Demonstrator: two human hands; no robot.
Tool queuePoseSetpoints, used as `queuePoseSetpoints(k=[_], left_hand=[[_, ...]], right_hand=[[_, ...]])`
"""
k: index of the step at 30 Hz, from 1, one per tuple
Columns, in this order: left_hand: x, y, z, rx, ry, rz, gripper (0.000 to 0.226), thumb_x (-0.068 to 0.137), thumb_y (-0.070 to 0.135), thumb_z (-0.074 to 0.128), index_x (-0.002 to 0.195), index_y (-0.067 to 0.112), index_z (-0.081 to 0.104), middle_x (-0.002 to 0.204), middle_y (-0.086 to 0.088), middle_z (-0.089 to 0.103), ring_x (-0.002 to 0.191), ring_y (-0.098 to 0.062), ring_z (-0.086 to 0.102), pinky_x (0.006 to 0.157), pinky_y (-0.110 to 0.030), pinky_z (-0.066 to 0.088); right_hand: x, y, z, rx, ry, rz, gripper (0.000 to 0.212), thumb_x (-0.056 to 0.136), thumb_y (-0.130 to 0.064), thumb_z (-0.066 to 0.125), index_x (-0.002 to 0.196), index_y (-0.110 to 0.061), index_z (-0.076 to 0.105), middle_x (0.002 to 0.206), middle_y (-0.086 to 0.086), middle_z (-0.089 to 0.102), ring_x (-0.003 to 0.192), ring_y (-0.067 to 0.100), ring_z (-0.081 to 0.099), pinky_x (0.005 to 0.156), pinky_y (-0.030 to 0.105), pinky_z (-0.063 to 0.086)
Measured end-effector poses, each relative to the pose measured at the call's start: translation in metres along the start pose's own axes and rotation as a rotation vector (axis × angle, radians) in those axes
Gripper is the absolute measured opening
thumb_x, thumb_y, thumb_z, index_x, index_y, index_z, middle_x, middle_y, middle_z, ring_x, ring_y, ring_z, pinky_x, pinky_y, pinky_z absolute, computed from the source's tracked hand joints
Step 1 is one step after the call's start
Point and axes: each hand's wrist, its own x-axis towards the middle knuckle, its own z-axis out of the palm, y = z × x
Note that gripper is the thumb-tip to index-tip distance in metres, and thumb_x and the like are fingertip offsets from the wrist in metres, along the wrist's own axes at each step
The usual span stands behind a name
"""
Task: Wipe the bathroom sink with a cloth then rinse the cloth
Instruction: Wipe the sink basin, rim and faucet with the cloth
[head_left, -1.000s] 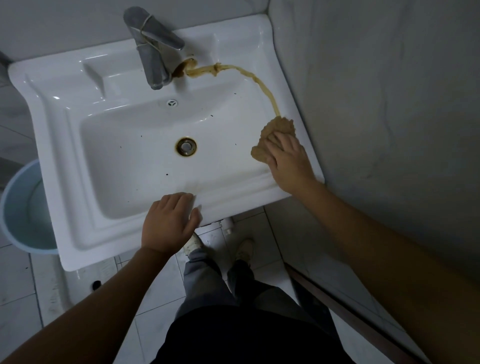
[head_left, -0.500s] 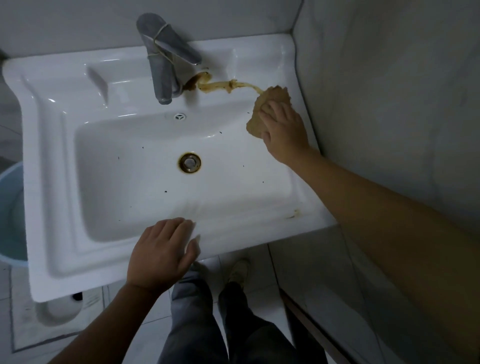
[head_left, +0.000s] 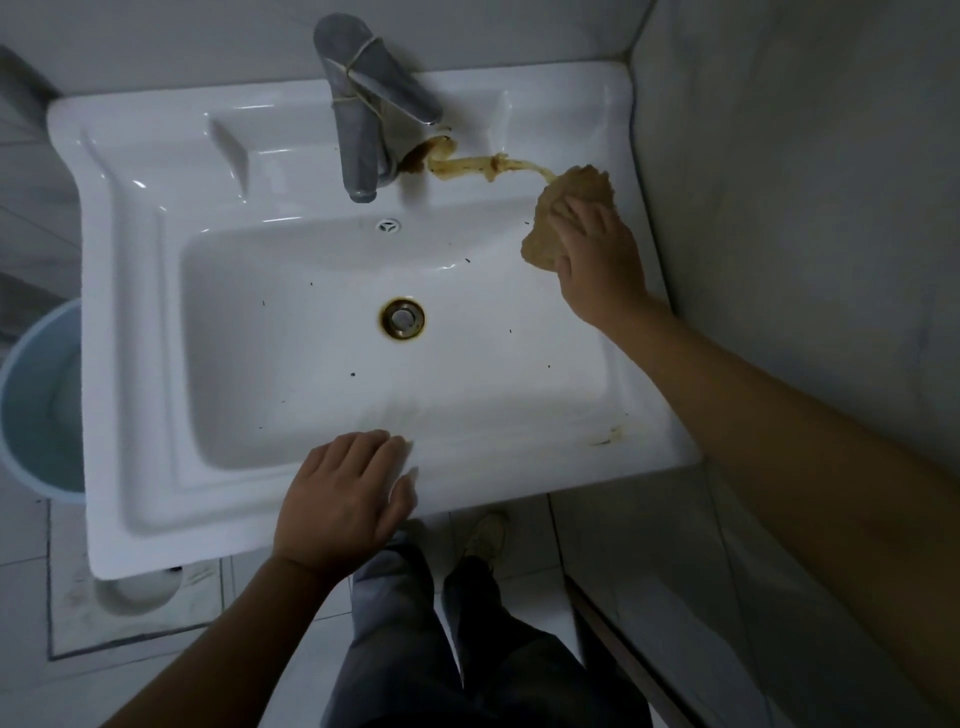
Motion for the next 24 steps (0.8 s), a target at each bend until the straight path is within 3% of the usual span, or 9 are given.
queuePoseSetpoints(k=[7, 11, 17, 21, 24], left_hand=[[0.0, 0.003, -0.001, 0.002, 0.023, 0.0, 0.041, 0.098, 0.041, 0.046, 0.119, 0.014, 0.068, 0.113, -0.005, 0.066, 0.1, -0.025, 0.062, 0.086, -0.036, 0.047], [0.0, 0.002, 0.001, 0.017, 0.025, 0.002, 0.041, 0.098, 0.042, 0.047, 0.12, 0.015, 0.068, 0.113, -0.005, 0.067, 0.102, -0.024, 0.062, 0.087, -0.035, 0.046], [0.0, 0.001, 0.006, 0.025, 0.032, -0.007, 0.042, 0.101, 0.043, 0.04, 0.122, 0.016, 0.065, 0.115, -0.005, 0.065, 0.104, -0.026, 0.06, 0.089, -0.037, 0.045], [0.0, 0.002, 0.005, 0.024, 0.029, -0.004, 0.04, 0.1, 0.043, 0.042, 0.122, 0.016, 0.064, 0.115, -0.005, 0.065, 0.103, -0.025, 0.06, 0.088, -0.037, 0.048], [0.001, 0.003, 0.003, 0.027, 0.041, -0.007, 0.04, 0.101, 0.043, 0.041, 0.121, 0.018, 0.064, 0.113, -0.004, 0.066, 0.102, -0.023, 0.06, 0.087, -0.036, 0.049]], right_hand=[[0.052, -0.024, 0.012, 0.273, 0.128, -0.098, 0.053, 0.087, -0.003, 0.046, 0.14, -0.007, 0.051, 0.149, 0.01, 0.047, 0.137, 0.029, 0.042, 0.113, 0.044, 0.036], [0.079, -0.056, 0.023, 0.229, 0.109, -0.09, 0.06, 0.092, -0.01, 0.053, 0.15, -0.013, 0.039, 0.153, 0.007, 0.043, 0.143, 0.026, 0.036, 0.117, 0.045, 0.033], [0.109, -0.121, 0.036, 0.256, 0.161, 0.02, 0.053, 0.097, -0.023, 0.051, 0.149, -0.016, 0.041, 0.148, 0.007, 0.047, 0.139, 0.026, 0.041, 0.115, 0.039, 0.032], [0.09, -0.133, 0.047, 0.28, 0.13, -0.146, 0.057, 0.094, -0.019, 0.053, 0.15, -0.016, 0.039, 0.152, 0.002, 0.044, 0.144, 0.023, 0.035, 0.119, 0.038, 0.025], [0.081, -0.111, 0.043, 0.235, 0.153, -0.215, 0.058, 0.088, -0.011, 0.052, 0.146, -0.014, 0.045, 0.147, 0.003, 0.049, 0.139, 0.025, 0.041, 0.114, 0.037, 0.03]])
